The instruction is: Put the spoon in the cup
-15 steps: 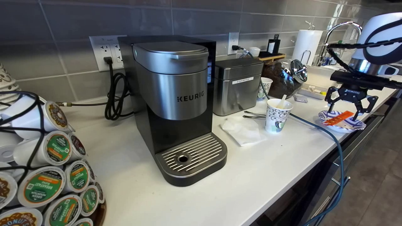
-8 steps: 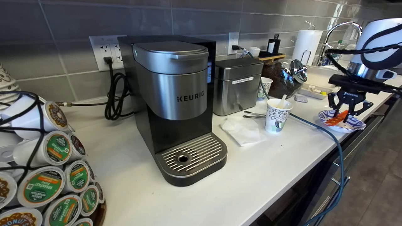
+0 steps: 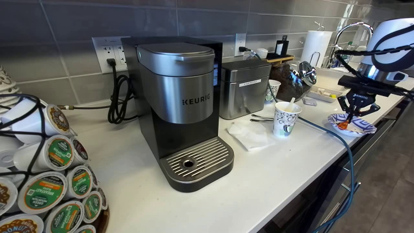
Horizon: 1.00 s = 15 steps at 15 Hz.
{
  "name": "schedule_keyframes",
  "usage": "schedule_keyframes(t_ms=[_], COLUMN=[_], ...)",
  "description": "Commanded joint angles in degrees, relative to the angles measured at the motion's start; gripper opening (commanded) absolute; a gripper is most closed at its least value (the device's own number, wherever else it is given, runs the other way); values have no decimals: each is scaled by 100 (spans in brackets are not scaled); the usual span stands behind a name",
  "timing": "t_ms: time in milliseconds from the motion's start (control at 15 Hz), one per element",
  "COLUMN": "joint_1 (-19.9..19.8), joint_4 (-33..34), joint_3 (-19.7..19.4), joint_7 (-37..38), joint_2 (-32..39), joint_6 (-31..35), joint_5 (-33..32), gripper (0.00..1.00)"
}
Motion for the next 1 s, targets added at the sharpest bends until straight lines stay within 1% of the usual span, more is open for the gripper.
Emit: schedule_keyframes(t_ms=[0,133,267,333,467,533,600,667,733,800,867,933], joint_1=[138,188,247,262,244,249,14,-204,-460,-9,-174,-293], joint_4=[-415,-690,-904,-996,-1166,-1250,-1229,-1182,-1062,-1078,-1054,-1034], joint_3=[-24,31,141,223,470,519,693,769,784,678,706,706], joint_7=[-52,-149,-52,153,794,1259,1562,1897,2310,1711,1960,2035], joint_2=[-593,-1007,-1279,-1350,-1382,-1383,-1350,-1332,-1339,-1274,-1284,-1292], joint_6=[360,828,1440,1810,2651,3077,3437,3760,3899,3587,3741,3797], joint_5=[-176,-303,-547,-786,-1481,-2037,-2519,-2974,-3435,-2726,-3037,-3174], gripper=[0,0,0,0,0,0,0,0,0,1,1,1])
